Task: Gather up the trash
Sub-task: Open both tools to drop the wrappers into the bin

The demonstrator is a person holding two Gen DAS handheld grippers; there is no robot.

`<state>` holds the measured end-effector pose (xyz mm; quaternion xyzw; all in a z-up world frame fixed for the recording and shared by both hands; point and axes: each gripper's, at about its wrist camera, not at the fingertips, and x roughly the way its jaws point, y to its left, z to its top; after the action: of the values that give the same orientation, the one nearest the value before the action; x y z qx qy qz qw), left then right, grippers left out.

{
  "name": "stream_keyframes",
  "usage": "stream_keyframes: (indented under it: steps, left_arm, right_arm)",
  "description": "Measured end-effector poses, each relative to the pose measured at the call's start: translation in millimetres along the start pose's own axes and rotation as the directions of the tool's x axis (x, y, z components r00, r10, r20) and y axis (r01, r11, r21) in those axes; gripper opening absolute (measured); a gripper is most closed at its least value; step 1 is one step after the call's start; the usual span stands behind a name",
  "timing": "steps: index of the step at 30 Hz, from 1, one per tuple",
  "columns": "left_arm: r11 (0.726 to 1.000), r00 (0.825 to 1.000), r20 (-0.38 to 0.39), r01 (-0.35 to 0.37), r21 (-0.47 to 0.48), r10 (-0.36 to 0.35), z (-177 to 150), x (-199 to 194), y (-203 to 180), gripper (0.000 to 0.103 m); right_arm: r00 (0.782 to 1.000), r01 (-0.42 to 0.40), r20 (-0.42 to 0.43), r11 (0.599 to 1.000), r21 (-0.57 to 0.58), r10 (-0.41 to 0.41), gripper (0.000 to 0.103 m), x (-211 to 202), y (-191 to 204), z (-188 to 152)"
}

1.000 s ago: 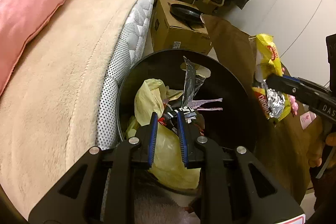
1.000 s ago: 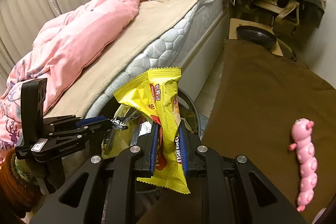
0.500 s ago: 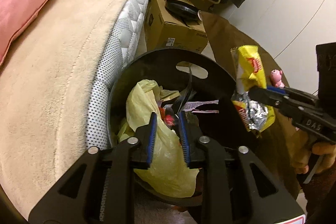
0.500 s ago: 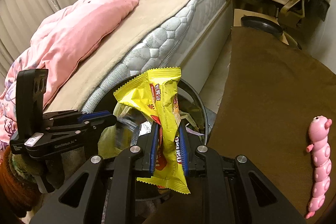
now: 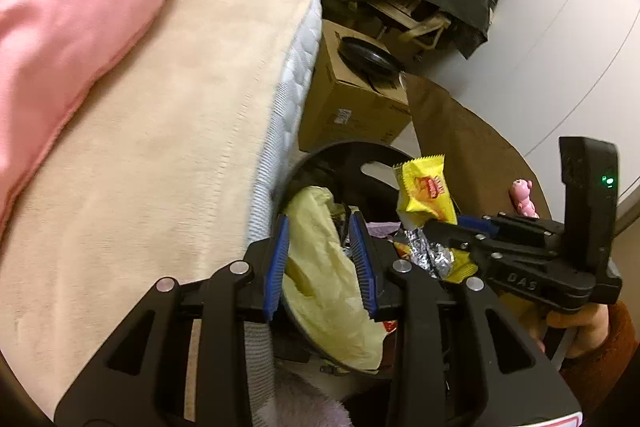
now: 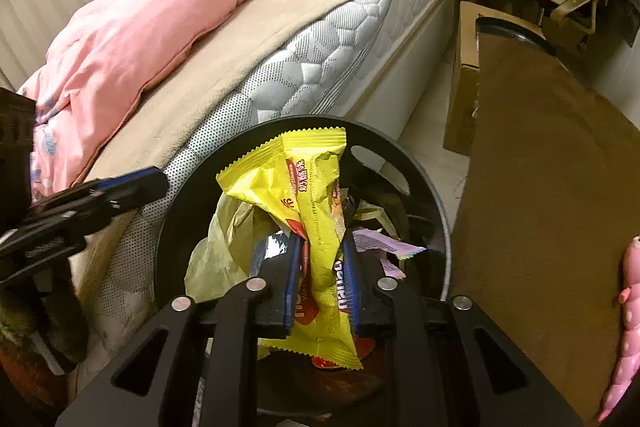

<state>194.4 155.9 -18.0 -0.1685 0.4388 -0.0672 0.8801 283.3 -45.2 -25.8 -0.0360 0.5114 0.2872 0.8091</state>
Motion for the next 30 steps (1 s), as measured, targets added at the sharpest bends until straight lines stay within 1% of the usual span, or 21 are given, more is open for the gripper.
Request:
stream_keyframes:
  steps: [1, 2, 6, 8, 10, 13, 14, 15, 17, 19, 21, 22, 23, 26, 28, 30]
  left_arm:
    - [1.000, 1.000, 0.006, -0.008, 0.002, 0.008, -1, -3, 1, 0.030]
    - [1.000, 1.000, 0.014, -0.019, 0.007, 0.019, -1, -7, 2, 0.030]
    - [0.999, 0.999, 0.038, -0.034, 0.012, 0.033, 0, -16, 3, 0.031]
    - [0.999, 0.998, 0.051, -0.036, 0.012, 0.036, 2, -21, 4, 0.032]
    - [0.999, 0.997, 0.063, -0.038, 0.012, 0.037, 1, -25, 4, 0.037]
    - [0.999, 0.996, 0.081, -0.034, 0.017, 0.033, -1, -33, 1, 0.038]
    - [0.999, 0.996, 0.085, -0.032, 0.020, 0.030, -2, -36, 0, 0.039]
    - [0.999, 0.996, 0.089, -0.030, 0.022, 0.027, -3, -39, -2, 0.042]
    - [0.999, 0.995, 0.100, -0.026, 0.031, 0.022, -7, -45, -6, 0.044]
    - [0.999, 0.994, 0.112, -0.024, 0.038, 0.020, -11, -52, -9, 0.050]
    - [0.999, 0.993, 0.117, -0.029, 0.039, 0.024, -14, -57, -10, 0.051]
    - [0.999, 0.993, 0.117, -0.033, 0.037, 0.029, -17, -60, -11, 0.055]
    - [0.999, 0.993, 0.117, -0.037, 0.036, 0.032, -20, -63, -12, 0.056]
    - [0.997, 0.991, 0.124, -0.054, 0.052, 0.047, -28, -70, -20, 0.057]
    - [0.995, 0.990, 0.135, -0.056, 0.081, 0.045, -38, -76, -31, 0.057]
    - [0.992, 0.988, 0.148, -0.061, 0.115, 0.044, -49, -78, -44, 0.057]
  right_arm:
    - [1.000, 0.001, 0.000, 1.000, 0.000, -0.001, 0.023, 2, 2, 0]
    - [1.000, 0.001, 0.002, 1.000, -0.002, -0.001, 0.029, 4, 4, 0]
    - [1.000, 0.022, 0.014, 1.000, -0.005, -0.022, 0.034, 4, 7, -2]
    - [0.999, 0.025, 0.025, 1.000, 0.004, -0.025, 0.040, 1, 8, -3]
    - [0.999, 0.027, 0.034, 1.000, 0.010, -0.028, 0.044, -3, 8, -5]
    - [0.997, 0.044, 0.060, 0.999, 0.019, -0.046, 0.049, -16, 9, -10]
    - [0.997, 0.042, 0.070, 0.999, 0.024, -0.043, 0.053, -20, 9, -11]
    - [0.996, 0.034, 0.083, 0.999, 0.029, -0.037, 0.054, -24, 9, -12]
    - [0.994, 0.011, 0.109, 0.999, 0.038, -0.015, 0.057, -34, 11, -15]
    - [0.991, 0.011, 0.130, 0.999, 0.040, -0.016, 0.063, -41, 15, -16]
    - [0.988, 0.030, 0.150, 0.998, 0.048, -0.037, 0.063, -49, 18, -20]
    - [0.986, 0.033, 0.161, 0.998, 0.052, -0.041, 0.063, -54, 19, -22]
    - [0.984, 0.035, 0.171, 0.998, 0.059, -0.045, 0.063, -60, 19, -26]
    - [0.977, 0.052, 0.200, 0.994, 0.095, -0.070, 0.063, -81, 18, -42]
    - [0.965, 0.070, 0.241, 0.990, 0.125, -0.099, 0.063, -100, 18, -57]
    - [0.945, 0.105, 0.292, 0.983, 0.153, -0.147, 0.063, -125, 22, -81]
